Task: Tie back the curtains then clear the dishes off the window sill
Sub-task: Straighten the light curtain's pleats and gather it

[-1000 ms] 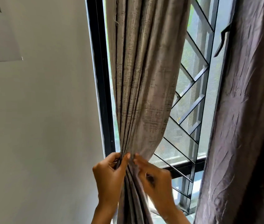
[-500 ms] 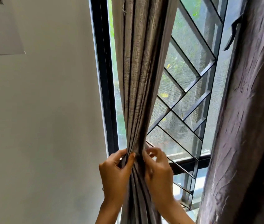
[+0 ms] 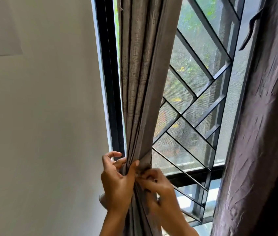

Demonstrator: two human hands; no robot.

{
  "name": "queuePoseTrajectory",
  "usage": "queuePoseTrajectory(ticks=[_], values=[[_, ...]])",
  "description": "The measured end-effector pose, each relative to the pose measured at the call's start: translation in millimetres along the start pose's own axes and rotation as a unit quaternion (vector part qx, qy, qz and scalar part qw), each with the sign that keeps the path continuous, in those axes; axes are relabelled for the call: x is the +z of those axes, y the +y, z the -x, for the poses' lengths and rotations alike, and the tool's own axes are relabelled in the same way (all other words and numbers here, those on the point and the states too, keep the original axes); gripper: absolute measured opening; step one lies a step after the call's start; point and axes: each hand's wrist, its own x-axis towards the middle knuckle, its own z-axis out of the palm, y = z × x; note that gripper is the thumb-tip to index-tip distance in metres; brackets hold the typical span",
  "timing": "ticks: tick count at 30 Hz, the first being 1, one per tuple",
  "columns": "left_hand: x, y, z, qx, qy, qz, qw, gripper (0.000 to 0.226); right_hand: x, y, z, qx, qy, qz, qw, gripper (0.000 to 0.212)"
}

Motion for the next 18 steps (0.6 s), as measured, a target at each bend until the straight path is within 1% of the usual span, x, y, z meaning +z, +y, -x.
queuePoseTrajectory(ticks=[2, 3, 4, 5, 6, 7, 8, 9, 10, 11, 12, 13, 15, 16, 17, 18], values=[[-2.5, -2.9, -7.3, -0.032, -0.041, 0.017, 0.999, 0.05, -16.3, 13.1, -13.9, -0.002, 0.099, -0.014, 0.995, 0.02], [-3.2, -1.7, -10.2, -0.043, -0.069, 0.019, 0.996, 0.053, -24.3, 20.2, -23.8, 0.009, 0.12, -0.012, 0.993, 0.025], [-3.7, -0.6, -12.5, -0.05, -0.103, 0.02, 0.993, 0.054, -31.2, 26.6, -33.6, 0.016, 0.095, -0.025, 0.995, 0.036], [-4.3, 1.9, -13.6, -0.057, -0.136, 0.026, 0.989, 0.051, -37.3, 31.2, -42.3, 0.018, 0.034, -0.056, 0.998, 0.048], [-5.6, 2.9, -14.8, -0.061, -0.166, 0.033, 0.984, 0.049, -41.6, 36.9, -51.2, 0.021, -0.051, -0.095, 0.994, 0.058], [-7.1, 4.0, -16.6, -0.065, -0.188, 0.042, 0.979, 0.05, -45.0, 40.9, -59.2, 0.03, -0.132, -0.124, 0.983, 0.061], [-8.9, 5.0, -18.2, -0.073, -0.2, 0.054, 0.975, 0.052, -48.0, 43.4, -65.3, 0.043, -0.193, -0.143, 0.97, 0.058], [-10.6, 6.3, -19.4, -0.085, -0.207, 0.063, 0.973, 0.053, -50.9, 45.1, -70.5, 0.054, -0.226, -0.142, 0.962, 0.051], [-11.6, 5.9, -20.1, -0.095, -0.204, 0.063, 0.972, 0.053, -52.7, 45.3, -74.2, 0.055, -0.226, -0.117, 0.965, 0.042], [-11.6, 6.5, -19.9, -0.102, -0.193, 0.057, 0.974, 0.051, -53.3, 44.7, -76.1, 0.049, -0.205, -0.079, 0.974, 0.033], [-10.1, 7.4, -18.5, -0.101, -0.174, 0.043, 0.979, 0.05, -54.0, 42.8, -76.3, 0.046, -0.169, -0.034, 0.984, 0.03], [-7.7, 8.7, -16.0, -0.093, -0.143, 0.022, 0.985, 0.048, -54.2, 39.6, -75.3, 0.046, -0.133, 0.02, 0.99, 0.031], [-0.2, 8.8, -10.0, -0.046, -0.052, -0.035, 0.997, 0.045, -55.6, 25.1, -72.9, 0.058, -0.071, 0.114, 0.989, 0.034], [4.4, 8.1, -6.3, -0.017, -0.001, -0.065, 0.998, 0.045, -56.9, 16.3, -72.9, 0.072, -0.054, 0.123, 0.988, 0.033], [9.5, 8.6, -2.1, 0.006, 0.04, -0.085, 0.996, 0.045, -58.4, 8.2, -73.3, 0.094, -0.05, 0.107, 0.988, 0.032], [14.5, 8.8, 2.3, 0.022, 0.071, -0.097, 0.993, 0.045, -60.9, 0.8, -74.6, 0.123, -0.053, 0.067, 0.989, 0.034]])
